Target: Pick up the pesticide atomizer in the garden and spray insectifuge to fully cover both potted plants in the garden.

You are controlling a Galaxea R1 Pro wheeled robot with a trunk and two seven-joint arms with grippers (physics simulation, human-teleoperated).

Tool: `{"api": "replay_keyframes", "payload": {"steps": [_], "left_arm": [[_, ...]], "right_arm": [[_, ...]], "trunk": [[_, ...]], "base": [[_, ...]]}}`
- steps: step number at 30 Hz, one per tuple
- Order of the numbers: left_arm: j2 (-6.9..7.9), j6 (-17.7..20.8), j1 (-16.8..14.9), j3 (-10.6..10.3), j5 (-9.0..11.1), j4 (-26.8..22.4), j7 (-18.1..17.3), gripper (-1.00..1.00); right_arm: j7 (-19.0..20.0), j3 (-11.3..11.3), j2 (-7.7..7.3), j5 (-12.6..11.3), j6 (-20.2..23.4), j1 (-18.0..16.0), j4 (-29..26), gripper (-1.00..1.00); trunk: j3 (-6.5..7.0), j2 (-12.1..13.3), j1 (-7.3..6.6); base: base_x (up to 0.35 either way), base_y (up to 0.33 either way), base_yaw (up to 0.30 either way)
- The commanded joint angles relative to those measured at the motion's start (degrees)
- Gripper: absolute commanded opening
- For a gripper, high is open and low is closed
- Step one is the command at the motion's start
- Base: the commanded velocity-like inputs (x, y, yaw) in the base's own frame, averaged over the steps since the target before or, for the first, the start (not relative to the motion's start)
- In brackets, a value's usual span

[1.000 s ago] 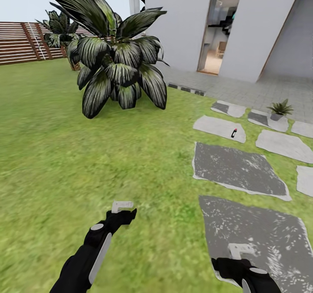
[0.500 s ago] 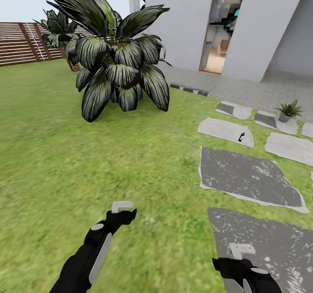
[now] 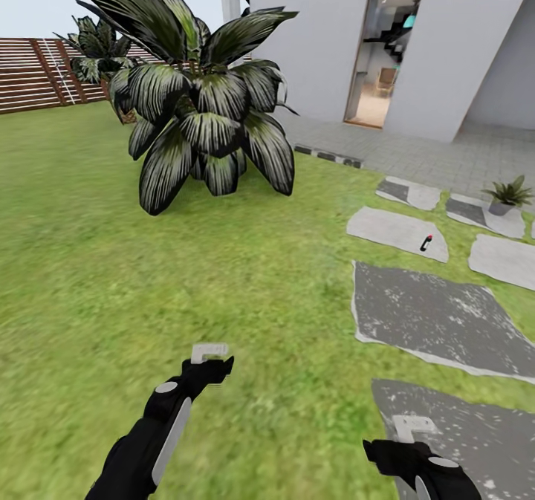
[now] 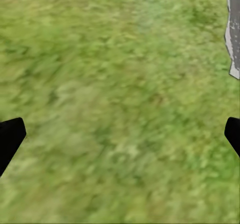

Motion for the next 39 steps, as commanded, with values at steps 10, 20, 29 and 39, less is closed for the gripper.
{"api": "replay_keyframes", "payload": {"steps": [10, 20, 29, 39], "left_arm": [[0.00, 0.31, -0.02, 0.06, 0.56, -0.06, 0.02, 1.00], [0.00, 0.31, -0.02, 0.11, 0.56, -0.07, -0.01, 1.00], [0.00, 0.31, -0.02, 0.10, 0.56, -0.06, 0.00, 1.00], [-0.01, 0.31, -0.02, 0.11, 0.56, -0.06, -0.04, 1.00]], "right_arm": [[0.14, -0.30, -0.14, 0.04, 0.32, -0.01, -0.08, 1.00], [0.05, -0.29, -0.10, 0.04, 0.33, -0.01, -0.08, 1.00], [0.05, -0.29, -0.10, 0.03, 0.33, -0.01, -0.08, 1.00], [0.05, -0.29, -0.08, 0.01, 0.33, -0.01, -0.08, 1.00]], "trunk": [[-0.04, -0.02, 0.04], [0.28, -0.02, 0.04], [0.73, -0.02, 0.04], [1.27, -0.02, 0.04]], "base": [[0.339, 0.136, 0.000], [0.339, 0.136, -0.167], [0.339, 0.136, -0.263], [0.339, 0.136, -0.265]]}}
